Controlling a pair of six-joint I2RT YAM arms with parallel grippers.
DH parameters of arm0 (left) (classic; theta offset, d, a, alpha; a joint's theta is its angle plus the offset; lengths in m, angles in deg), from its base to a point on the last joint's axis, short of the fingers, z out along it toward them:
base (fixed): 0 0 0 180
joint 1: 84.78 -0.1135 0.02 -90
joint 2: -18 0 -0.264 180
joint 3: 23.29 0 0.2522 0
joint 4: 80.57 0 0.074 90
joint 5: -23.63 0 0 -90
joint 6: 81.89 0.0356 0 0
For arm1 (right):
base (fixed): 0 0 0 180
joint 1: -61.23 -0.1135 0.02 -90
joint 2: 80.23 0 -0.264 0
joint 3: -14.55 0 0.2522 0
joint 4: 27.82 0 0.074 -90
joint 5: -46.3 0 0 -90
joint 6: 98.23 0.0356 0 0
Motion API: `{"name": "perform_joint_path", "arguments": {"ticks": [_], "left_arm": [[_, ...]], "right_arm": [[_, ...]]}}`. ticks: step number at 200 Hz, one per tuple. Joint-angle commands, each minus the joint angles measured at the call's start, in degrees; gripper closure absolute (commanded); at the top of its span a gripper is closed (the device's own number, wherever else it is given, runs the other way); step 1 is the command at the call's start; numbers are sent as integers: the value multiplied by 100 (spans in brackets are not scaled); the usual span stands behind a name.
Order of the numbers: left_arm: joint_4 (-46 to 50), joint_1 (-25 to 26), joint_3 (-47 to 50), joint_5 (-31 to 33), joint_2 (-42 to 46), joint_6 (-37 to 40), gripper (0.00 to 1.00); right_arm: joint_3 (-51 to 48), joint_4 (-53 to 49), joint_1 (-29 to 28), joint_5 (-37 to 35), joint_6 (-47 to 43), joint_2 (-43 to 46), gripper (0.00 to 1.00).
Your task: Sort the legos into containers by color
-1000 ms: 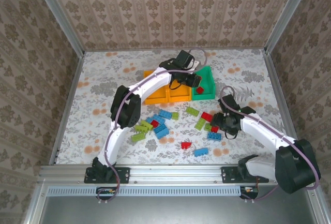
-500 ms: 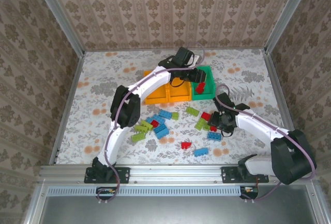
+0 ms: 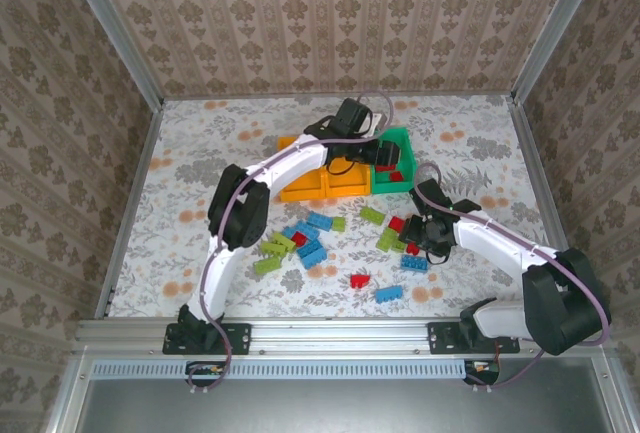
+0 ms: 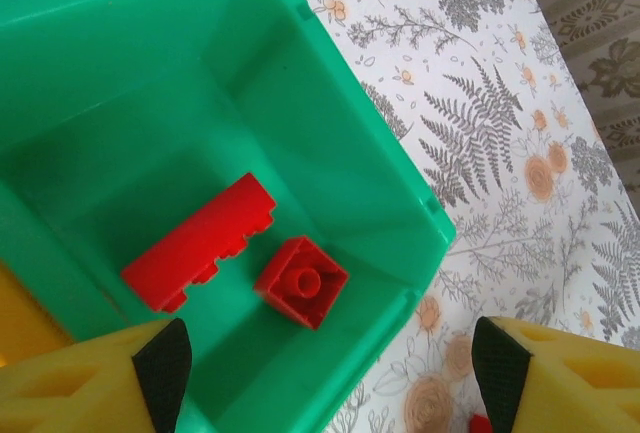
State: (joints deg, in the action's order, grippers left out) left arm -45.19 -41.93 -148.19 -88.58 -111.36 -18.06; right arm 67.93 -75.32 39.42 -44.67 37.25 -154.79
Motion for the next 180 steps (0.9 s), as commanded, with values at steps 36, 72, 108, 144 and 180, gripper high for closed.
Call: {"name": "perform_joint_path", "arguments": {"ticks": [36, 72, 108, 144, 180], "left_arm": [[-237, -159, 1102, 119, 923, 155, 23], [-272, -233, 1646, 182, 1298, 231, 23], [-269, -234, 2158, 297, 1693, 357, 22], [-252, -179, 2598, 321, 2033, 573, 22], [-161, 133, 3257, 384, 2539, 1303, 22]], "right_arm": [[176, 3, -71, -93, -59, -388, 45], [239, -97, -70, -241, -75, -428, 59], [366, -362, -79, -393, -96, 85, 68], [837, -494, -81, -377, -262, 206, 70], [1775, -164, 74, -116, -642, -366, 70]]}}
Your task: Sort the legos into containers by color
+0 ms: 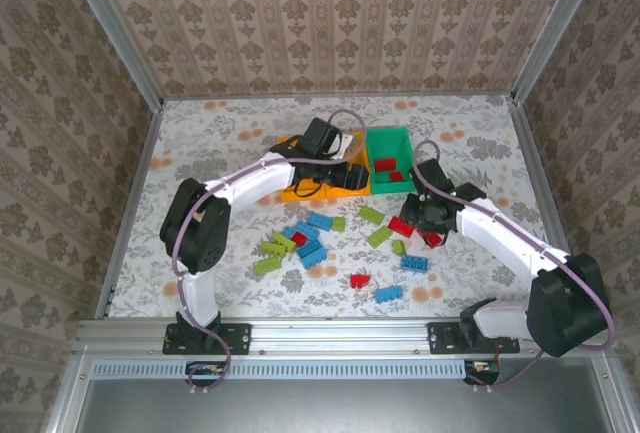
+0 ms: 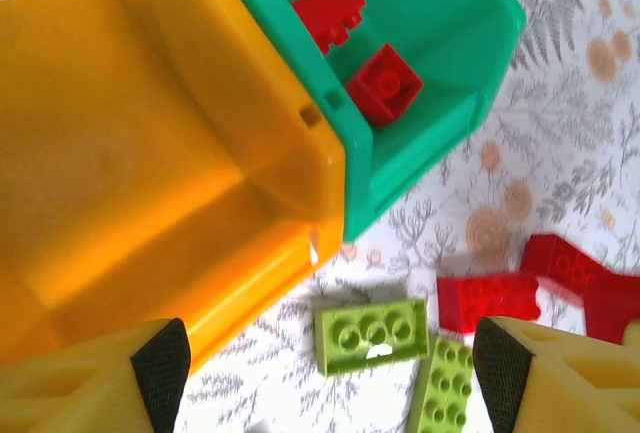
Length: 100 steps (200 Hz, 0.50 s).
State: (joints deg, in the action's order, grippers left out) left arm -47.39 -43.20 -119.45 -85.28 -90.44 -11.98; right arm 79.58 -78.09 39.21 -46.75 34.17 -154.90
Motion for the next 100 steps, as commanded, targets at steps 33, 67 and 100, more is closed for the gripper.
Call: {"name": "perform_joint_path", "arguments": {"ticks": [33, 67, 100], "left_arm": [[263, 885, 1069, 83, 970, 1569, 22], [156, 1354, 1751, -127, 1317, 2141, 23], [86, 1718, 2004, -48, 1353, 2621, 24]], "right_arm": [[1830, 342, 349, 198, -803, -1464, 70], [3012, 156, 532, 204, -1162, -2764, 69], [3440, 145, 794, 135, -1084, -3407, 66]]}}
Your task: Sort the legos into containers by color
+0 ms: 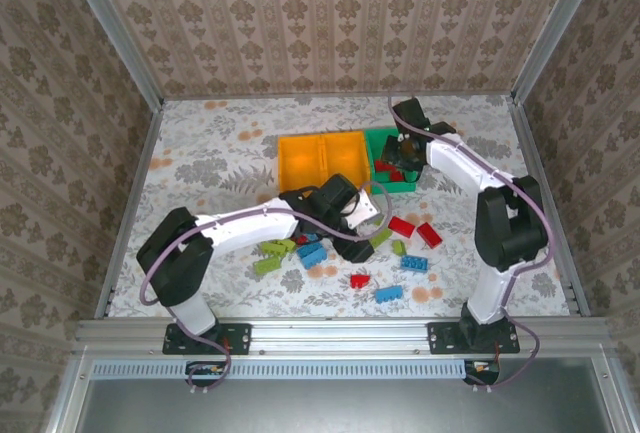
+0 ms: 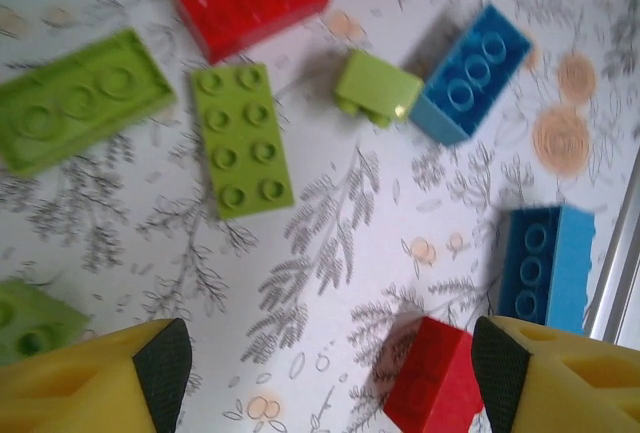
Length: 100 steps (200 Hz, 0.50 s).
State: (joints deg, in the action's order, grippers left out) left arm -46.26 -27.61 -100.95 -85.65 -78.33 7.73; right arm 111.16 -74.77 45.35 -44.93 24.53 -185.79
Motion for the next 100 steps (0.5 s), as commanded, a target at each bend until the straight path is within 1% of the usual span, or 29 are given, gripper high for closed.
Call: {"name": "perform_joint_path", "arguments": {"ticks": [1, 15, 31, 55, 71, 100], "left_arm": [[-31, 170, 157, -12, 142, 660, 24], [-86, 254, 202, -30, 81, 779, 24], [-117, 376, 245, 8, -2, 931, 25], [-97, 536, 345, 57, -28, 1199, 25], [-38, 607, 429, 68, 35, 1370, 25], [75, 729, 610, -10, 128, 1712, 26]], "right_arm": [[292, -188, 181, -45, -116, -335, 66], [395, -196, 240, 6, -143, -486, 64], [532, -264, 260, 83, -235, -628, 60], [623, -372, 274, 209, -318, -724, 49], [567, -369, 277, 255, -312, -647, 39], [380, -266, 264, 430, -223, -378, 34]]}}
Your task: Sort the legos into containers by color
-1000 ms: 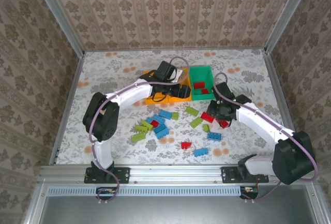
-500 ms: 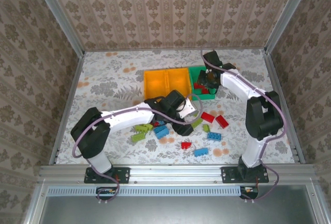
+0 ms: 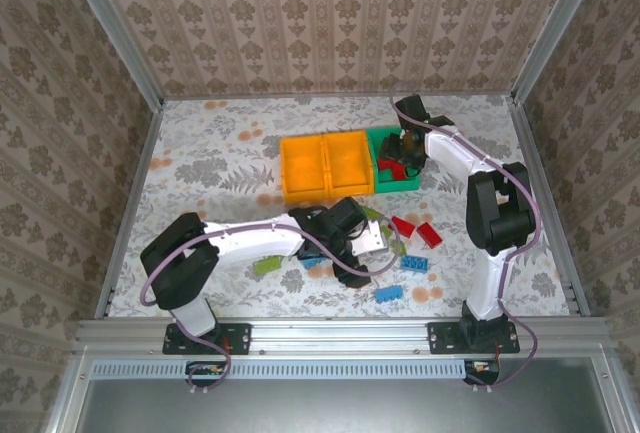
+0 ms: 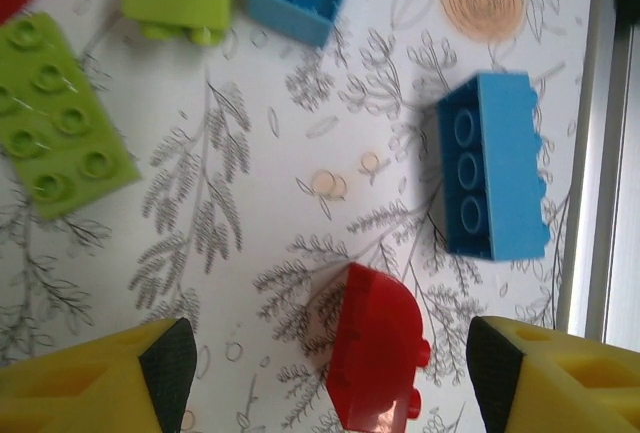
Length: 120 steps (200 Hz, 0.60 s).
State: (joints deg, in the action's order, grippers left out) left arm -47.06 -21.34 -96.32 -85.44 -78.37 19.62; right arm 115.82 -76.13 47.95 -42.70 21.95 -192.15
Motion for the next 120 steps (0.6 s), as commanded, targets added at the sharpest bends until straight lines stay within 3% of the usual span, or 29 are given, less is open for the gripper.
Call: {"name": "perform_joint_path", "arguments": {"ticks": [1, 39, 120], "left_arm": [[163, 113, 150, -29, 126, 530, 26], [298, 304, 116, 128, -129, 598, 32], [304, 397, 82, 39, -404, 573, 38]], "right_arm": [[-98, -126, 2, 216, 38, 271, 34], [-547, 110, 1, 364, 251, 909, 27], [-1615, -173, 248, -73, 88, 2015, 21]]}}
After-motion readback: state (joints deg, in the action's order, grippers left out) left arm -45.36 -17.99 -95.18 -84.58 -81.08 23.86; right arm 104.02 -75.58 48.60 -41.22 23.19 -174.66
